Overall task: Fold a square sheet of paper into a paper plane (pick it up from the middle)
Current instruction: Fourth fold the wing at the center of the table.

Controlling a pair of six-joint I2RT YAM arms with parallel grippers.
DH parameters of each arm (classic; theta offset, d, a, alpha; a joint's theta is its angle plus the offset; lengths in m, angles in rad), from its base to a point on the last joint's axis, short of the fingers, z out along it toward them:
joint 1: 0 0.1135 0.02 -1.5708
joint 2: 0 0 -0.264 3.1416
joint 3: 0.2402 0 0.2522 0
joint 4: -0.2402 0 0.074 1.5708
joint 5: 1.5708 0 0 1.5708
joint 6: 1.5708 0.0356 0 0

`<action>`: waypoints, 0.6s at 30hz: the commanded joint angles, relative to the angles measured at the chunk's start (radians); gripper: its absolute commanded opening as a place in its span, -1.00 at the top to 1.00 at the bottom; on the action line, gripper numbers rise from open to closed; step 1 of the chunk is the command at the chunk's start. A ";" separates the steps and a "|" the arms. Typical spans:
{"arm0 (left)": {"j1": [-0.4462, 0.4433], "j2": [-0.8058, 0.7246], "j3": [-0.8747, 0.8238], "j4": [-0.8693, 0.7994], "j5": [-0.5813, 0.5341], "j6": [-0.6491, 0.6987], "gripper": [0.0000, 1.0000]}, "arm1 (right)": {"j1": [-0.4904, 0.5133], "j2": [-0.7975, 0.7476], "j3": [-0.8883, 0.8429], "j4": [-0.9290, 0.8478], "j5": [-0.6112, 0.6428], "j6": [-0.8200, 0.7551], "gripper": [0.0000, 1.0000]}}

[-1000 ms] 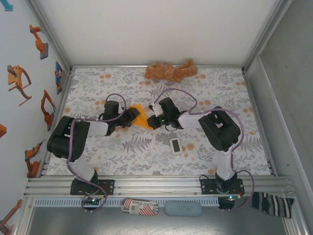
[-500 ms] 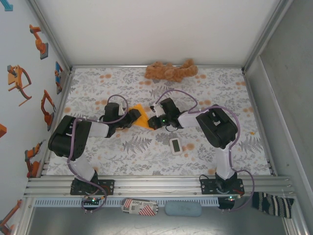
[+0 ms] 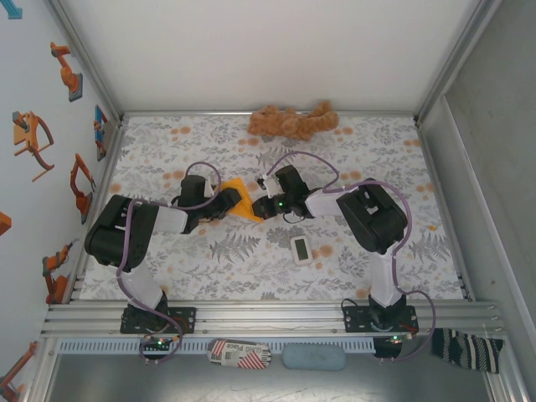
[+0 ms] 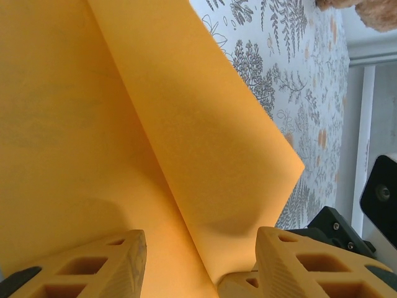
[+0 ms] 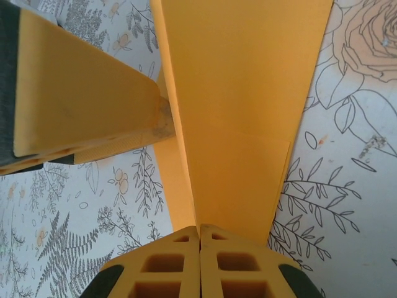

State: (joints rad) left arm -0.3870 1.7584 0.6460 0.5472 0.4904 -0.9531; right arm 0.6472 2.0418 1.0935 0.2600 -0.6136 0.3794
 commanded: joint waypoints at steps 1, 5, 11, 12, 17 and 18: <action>-0.005 0.016 0.036 -0.100 -0.028 0.036 0.00 | -0.005 0.004 0.026 0.008 -0.016 0.012 0.85; -0.005 0.022 0.063 -0.221 -0.075 0.042 0.04 | -0.006 -0.014 0.023 -0.006 -0.003 0.005 0.77; -0.007 0.045 0.119 -0.407 -0.135 0.043 0.08 | -0.006 -0.051 -0.001 -0.012 0.036 -0.018 0.52; -0.007 0.050 0.128 -0.431 -0.140 0.044 0.08 | -0.006 -0.055 -0.006 -0.007 0.037 -0.020 0.50; -0.006 0.072 0.163 -0.528 -0.158 0.037 0.09 | -0.005 -0.057 -0.012 -0.005 0.047 -0.036 0.46; -0.007 0.074 0.166 -0.539 -0.162 0.035 0.09 | -0.005 -0.055 -0.008 -0.010 0.041 -0.042 0.46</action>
State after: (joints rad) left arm -0.4000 1.7866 0.8219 0.1944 0.4145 -0.9417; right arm 0.6453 2.0151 1.0901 0.2501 -0.5831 0.3668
